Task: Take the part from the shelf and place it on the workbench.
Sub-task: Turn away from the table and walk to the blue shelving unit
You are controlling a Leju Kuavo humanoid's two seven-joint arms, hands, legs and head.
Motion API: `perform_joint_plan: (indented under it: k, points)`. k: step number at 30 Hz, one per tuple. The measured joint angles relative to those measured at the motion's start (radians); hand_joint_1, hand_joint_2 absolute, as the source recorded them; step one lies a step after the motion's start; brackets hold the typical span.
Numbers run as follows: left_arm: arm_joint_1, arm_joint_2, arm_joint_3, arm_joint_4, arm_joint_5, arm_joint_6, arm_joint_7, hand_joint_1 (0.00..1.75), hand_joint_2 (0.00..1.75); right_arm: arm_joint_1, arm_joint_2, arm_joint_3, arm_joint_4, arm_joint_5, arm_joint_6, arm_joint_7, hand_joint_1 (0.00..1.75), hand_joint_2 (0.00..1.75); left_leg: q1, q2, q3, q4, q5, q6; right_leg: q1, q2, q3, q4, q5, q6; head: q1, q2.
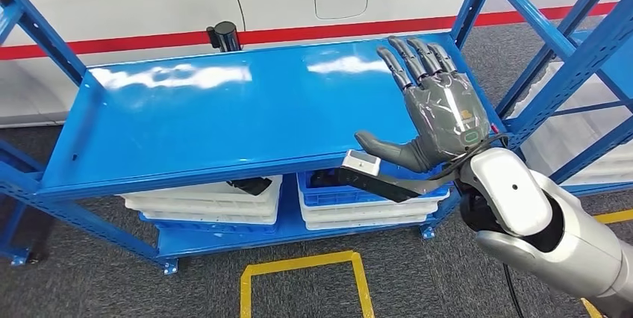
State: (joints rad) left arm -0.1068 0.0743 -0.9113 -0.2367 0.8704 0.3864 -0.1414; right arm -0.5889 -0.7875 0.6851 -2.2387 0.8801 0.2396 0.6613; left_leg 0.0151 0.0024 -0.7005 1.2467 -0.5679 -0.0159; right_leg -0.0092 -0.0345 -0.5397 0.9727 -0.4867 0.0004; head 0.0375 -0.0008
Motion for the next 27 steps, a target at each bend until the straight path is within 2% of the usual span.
perform_joint_plan:
  k: [2,3,4,7,8,10,12,13,14,15,17,18,19,22,23,24,25,27]
  points:
    - [0.000,0.000,0.000,0.000,0.000,0.000,0.000,0.00,1.75,-0.001,0.000,0.000,0.000,0.000,0.000,0.000,0.00,0.00,-0.003,0.011,0.077,-0.139,0.060,0.008,0.003,-0.006,0.000,0.003,-0.002,0.003,0.000,0.000]
    - [-0.001,0.000,0.000,0.000,-0.001,0.000,0.000,0.00,1.75,-0.001,0.000,0.000,0.000,0.000,0.000,0.000,0.00,0.00,-0.005,0.017,0.108,-0.197,0.078,0.011,0.005,-0.007,-0.002,0.006,-0.003,0.006,-0.001,0.000]
    - [-0.001,0.000,0.000,0.000,-0.001,0.000,0.000,0.00,1.75,-0.002,0.000,0.000,0.000,0.000,0.000,0.000,0.00,0.00,-0.007,0.022,0.125,-0.232,0.084,0.014,0.006,-0.009,-0.003,0.008,-0.003,0.010,0.000,0.000]
    - [-0.001,0.000,0.000,0.000,-0.001,0.000,0.000,0.00,1.75,-0.002,-0.001,-0.001,0.000,0.000,0.000,0.000,0.00,0.00,-0.012,0.017,0.126,-0.247,0.088,0.025,0.003,-0.014,-0.006,0.008,-0.004,0.026,0.000,0.000]
    - [-0.001,0.000,0.000,0.000,-0.001,0.000,0.000,0.00,1.75,-0.002,-0.001,-0.001,0.000,0.000,0.000,0.000,0.00,0.00,-0.011,0.014,0.125,-0.249,0.092,0.031,0.001,-0.008,-0.010,0.018,-0.015,0.032,0.001,0.000]
    - [-0.001,0.000,0.000,0.000,-0.001,0.000,0.000,0.00,1.75,-0.002,-0.002,-0.001,0.001,0.000,-0.001,0.000,0.00,0.00,-0.011,0.009,0.122,-0.253,0.099,0.042,-0.001,0.013,-0.041,0.098,-0.074,0.040,0.005,0.000]
    - [-0.002,0.001,0.000,0.000,-0.001,0.000,0.000,0.00,1.75,0.000,-0.003,-0.001,0.002,0.000,-0.001,0.000,0.00,0.00,-0.016,0.003,0.117,-0.252,0.103,0.049,0.000,0.026,-0.094,0.235,-0.146,0.041,0.008,0.000]
    - [-0.002,0.000,0.000,0.000,-0.001,0.000,0.000,0.00,1.75,0.001,-0.003,0.000,0.003,0.000,-0.001,0.000,0.00,0.00,-0.019,-0.001,0.114,-0.252,0.105,0.051,0.000,0.027,-0.113,0.283,-0.163,0.040,0.009,0.000]
    - [-0.001,0.000,0.000,0.000,-0.001,0.000,0.000,0.00,1.75,0.002,-0.003,0.000,0.004,0.000,0.000,0.000,0.00,0.00,-0.022,-0.004,0.111,-0.251,0.107,0.053,0.000,0.028,-0.116,0.298,-0.160,0.037,0.009,0.000]
    - [-0.001,0.000,0.000,0.000,-0.001,0.000,0.000,0.00,1.75,0.003,-0.003,0.000,0.005,0.000,-0.001,0.000,0.00,0.00,-0.025,-0.008,0.109,-0.251,0.109,0.054,0.001,0.029,-0.100,0.270,-0.138,0.032,0.009,0.000]
    - [-0.001,-0.001,0.000,0.000,-0.001,0.000,0.000,0.00,1.75,0.002,-0.003,-0.001,0.005,0.002,-0.001,0.000,0.00,0.00,-0.029,-0.014,0.108,-0.250,0.113,0.054,0.006,0.033,-0.029,0.133,-0.069,0.017,0.009,0.000]
    - [-0.002,-0.002,0.000,0.000,-0.001,0.001,0.000,0.00,1.75,0.001,-0.003,-0.001,0.005,0.003,-0.001,0.000,0.00,0.00,-0.031,-0.016,0.106,-0.249,0.115,0.051,0.010,0.035,0.003,0.068,-0.045,0.010,0.009,0.000]
    - [-0.002,-0.002,0.000,0.000,-0.001,0.001,0.000,0.00,1.75,-0.001,-0.003,-0.001,0.005,0.004,-0.001,0.000,0.00,0.00,-0.031,-0.018,0.102,-0.248,0.118,0.048,0.013,0.038,0.021,0.026,-0.033,0.005,0.008,0.000]
    - [0.000,-0.002,0.000,0.000,-0.001,0.001,0.001,0.00,1.75,-0.002,-0.004,-0.001,0.005,0.007,-0.002,0.000,0.00,0.00,-0.030,-0.018,0.091,-0.247,0.128,0.032,0.015,0.037,0.025,-0.002,-0.022,-0.006,0.007,0.000]
    - [0.000,-0.002,0.000,0.000,-0.001,0.001,0.002,0.00,1.75,-0.002,-0.004,-0.001,0.005,0.008,-0.002,0.000,0.00,0.00,-0.030,-0.015,0.087,-0.242,0.122,0.027,0.013,0.034,0.026,-0.010,-0.014,-0.010,0.006,0.000]
    - [0.000,-0.003,0.000,0.000,-0.001,0.001,0.002,0.00,1.75,-0.003,-0.004,-0.001,0.005,0.008,-0.002,0.000,0.00,0.00,-0.029,-0.012,0.077,-0.223,0.102,0.022,0.011,0.032,0.025,-0.017,-0.005,-0.014,0.004,0.000]
    - [-0.001,-0.003,0.000,0.000,-0.001,0.002,0.002,0.00,1.75,-0.003,-0.003,-0.001,0.005,0.008,-0.002,0.000,0.00,0.00,-0.027,-0.008,0.059,-0.181,0.069,0.017,0.009,0.029,0.023,-0.024,0.003,-0.016,0.002,0.000]
    - [-0.002,-0.004,0.000,0.000,-0.001,0.002,0.002,0.00,1.75,-0.002,-0.003,0.000,0.005,0.008,-0.002,0.000,0.00,0.00,-0.019,-0.004,0.010,-0.051,-0.010,0.004,0.010,0.024,0.011,-0.023,0.011,-0.018,-0.001,0.000]
